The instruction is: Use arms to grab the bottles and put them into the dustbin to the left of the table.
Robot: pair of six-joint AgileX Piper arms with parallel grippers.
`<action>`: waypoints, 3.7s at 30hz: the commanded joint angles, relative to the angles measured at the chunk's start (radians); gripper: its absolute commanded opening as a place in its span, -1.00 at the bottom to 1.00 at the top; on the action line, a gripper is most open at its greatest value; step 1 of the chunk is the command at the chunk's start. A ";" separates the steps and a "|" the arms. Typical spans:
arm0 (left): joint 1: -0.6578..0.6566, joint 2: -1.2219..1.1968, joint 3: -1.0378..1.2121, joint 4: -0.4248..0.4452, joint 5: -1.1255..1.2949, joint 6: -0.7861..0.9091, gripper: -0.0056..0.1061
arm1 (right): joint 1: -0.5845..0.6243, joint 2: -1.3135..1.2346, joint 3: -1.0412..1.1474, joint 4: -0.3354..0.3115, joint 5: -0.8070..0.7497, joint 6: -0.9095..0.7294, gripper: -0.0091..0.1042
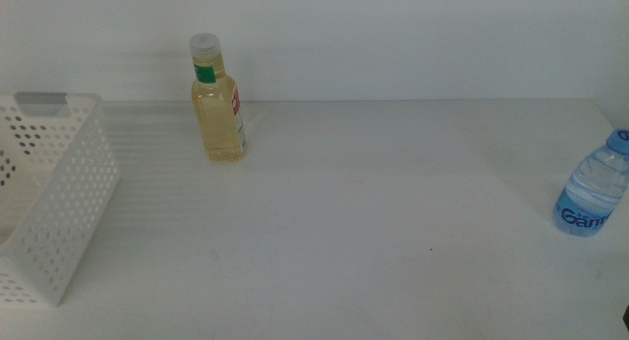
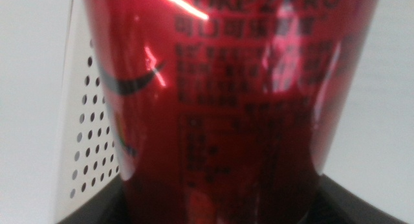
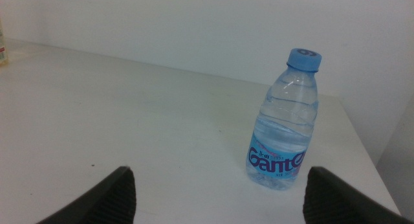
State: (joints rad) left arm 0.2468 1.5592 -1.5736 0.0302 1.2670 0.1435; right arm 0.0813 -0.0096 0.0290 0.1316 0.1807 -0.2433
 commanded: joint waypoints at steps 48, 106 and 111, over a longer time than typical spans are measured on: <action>0.046 0.451 -0.039 -0.030 -0.182 0.121 -0.67 | -0.005 -0.028 -0.009 -0.008 -0.070 -0.015 0.35; -0.554 -0.496 0.787 0.087 -1.029 -0.429 0.52 | -0.005 -0.028 -0.009 -0.008 -0.070 -0.015 0.35; -0.554 -0.508 0.962 0.087 -1.322 -0.429 0.52 | -0.005 -0.028 -0.009 -0.008 -0.070 -0.015 0.35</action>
State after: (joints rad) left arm -0.3028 1.0728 -0.6275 0.1200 0.1230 -0.2716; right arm 0.0813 -0.0096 0.0290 0.1316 0.1807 -0.2433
